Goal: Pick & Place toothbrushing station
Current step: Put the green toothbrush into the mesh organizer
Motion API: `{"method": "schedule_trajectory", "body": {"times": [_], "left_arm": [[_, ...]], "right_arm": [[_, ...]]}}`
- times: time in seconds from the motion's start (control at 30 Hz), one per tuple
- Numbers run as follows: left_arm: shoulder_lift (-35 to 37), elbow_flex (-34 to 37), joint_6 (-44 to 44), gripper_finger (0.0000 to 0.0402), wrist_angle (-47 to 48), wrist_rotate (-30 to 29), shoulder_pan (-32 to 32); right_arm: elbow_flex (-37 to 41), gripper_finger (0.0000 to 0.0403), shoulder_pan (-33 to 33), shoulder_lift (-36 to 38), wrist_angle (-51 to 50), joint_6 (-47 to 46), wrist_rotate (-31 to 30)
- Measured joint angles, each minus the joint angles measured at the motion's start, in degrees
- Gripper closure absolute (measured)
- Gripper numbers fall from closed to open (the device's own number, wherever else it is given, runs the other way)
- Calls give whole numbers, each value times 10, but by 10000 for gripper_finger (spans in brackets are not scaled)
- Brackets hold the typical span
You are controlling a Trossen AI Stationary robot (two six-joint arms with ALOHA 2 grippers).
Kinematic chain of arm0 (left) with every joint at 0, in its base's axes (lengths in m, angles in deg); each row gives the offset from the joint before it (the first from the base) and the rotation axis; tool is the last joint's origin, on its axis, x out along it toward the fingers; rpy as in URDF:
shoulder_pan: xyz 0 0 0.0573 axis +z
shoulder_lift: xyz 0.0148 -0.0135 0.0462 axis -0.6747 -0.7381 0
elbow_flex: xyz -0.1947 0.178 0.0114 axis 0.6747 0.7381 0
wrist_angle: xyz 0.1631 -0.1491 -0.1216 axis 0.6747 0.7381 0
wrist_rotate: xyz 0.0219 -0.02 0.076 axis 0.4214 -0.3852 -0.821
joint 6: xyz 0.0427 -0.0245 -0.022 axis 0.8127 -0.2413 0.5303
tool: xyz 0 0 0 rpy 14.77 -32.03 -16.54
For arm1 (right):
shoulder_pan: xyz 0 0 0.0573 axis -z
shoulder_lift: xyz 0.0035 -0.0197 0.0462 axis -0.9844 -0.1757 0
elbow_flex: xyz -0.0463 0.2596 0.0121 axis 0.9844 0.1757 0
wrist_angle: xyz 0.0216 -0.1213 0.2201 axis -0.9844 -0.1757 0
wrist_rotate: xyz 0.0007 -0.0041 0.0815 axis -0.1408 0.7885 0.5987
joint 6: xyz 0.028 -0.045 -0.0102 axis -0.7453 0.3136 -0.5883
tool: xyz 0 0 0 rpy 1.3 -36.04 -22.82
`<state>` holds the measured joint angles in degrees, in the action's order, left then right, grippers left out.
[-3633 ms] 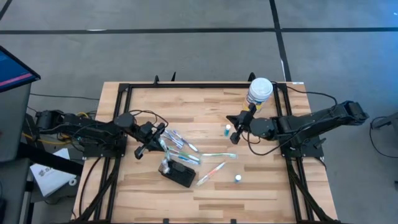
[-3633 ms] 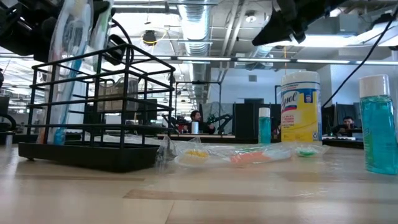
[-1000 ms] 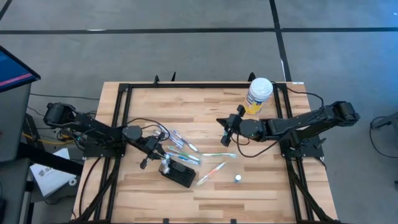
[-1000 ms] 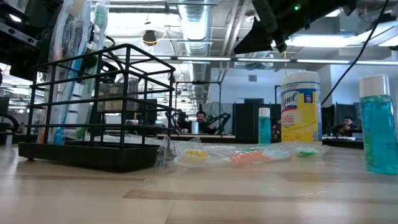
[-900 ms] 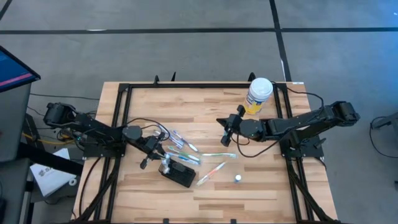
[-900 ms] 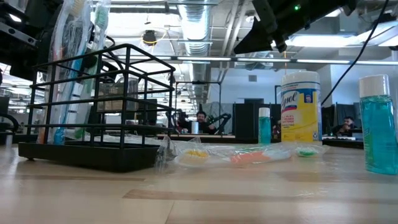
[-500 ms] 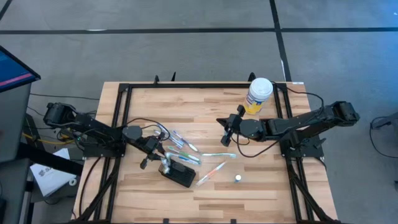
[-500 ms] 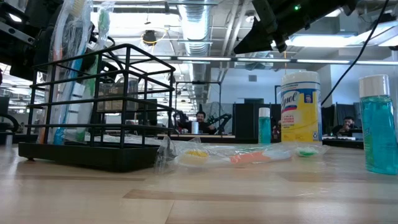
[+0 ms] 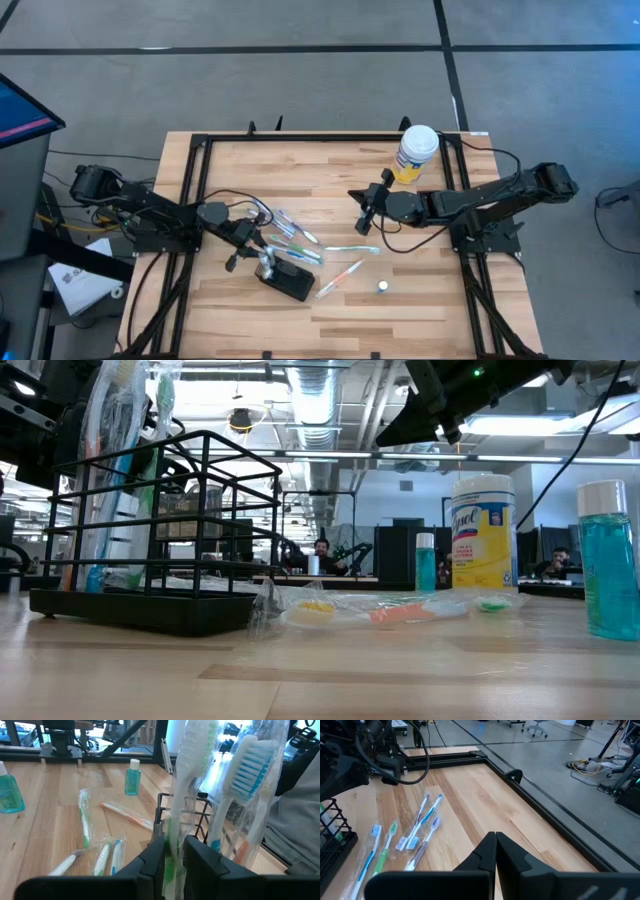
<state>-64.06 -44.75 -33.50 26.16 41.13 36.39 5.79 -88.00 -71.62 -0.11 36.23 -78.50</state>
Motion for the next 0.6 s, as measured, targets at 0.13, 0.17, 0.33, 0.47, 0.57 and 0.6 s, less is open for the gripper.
{"method": "schedule_trajectory", "body": {"times": [0.13, 0.17, 0.33, 0.47, 0.57, 0.6], "left_arm": [[0, 0, 0, 322, 0, 0, 0], [0, 0, 0, 317, 0, 0, 0], [0, 0, 0, 279, -1, -1, 0], [2, 0, 0, 257, -1, -1, 0], [8, 0, 2, 252, -4, -1, 0], [12, 0, 9, 252, -2, -1, 0]], "right_arm": [[0, 403, 0, 0, -1, 0, 0], [0, 403, 0, 0, -1, 0, 0], [0, 403, 0, 0, -1, 0, 0], [0, 403, 0, 0, -1, 0, 0], [0, 403, 0, 0, -1, 0, 0], [0, 403, 0, 0, -1, 0, 0]]}}
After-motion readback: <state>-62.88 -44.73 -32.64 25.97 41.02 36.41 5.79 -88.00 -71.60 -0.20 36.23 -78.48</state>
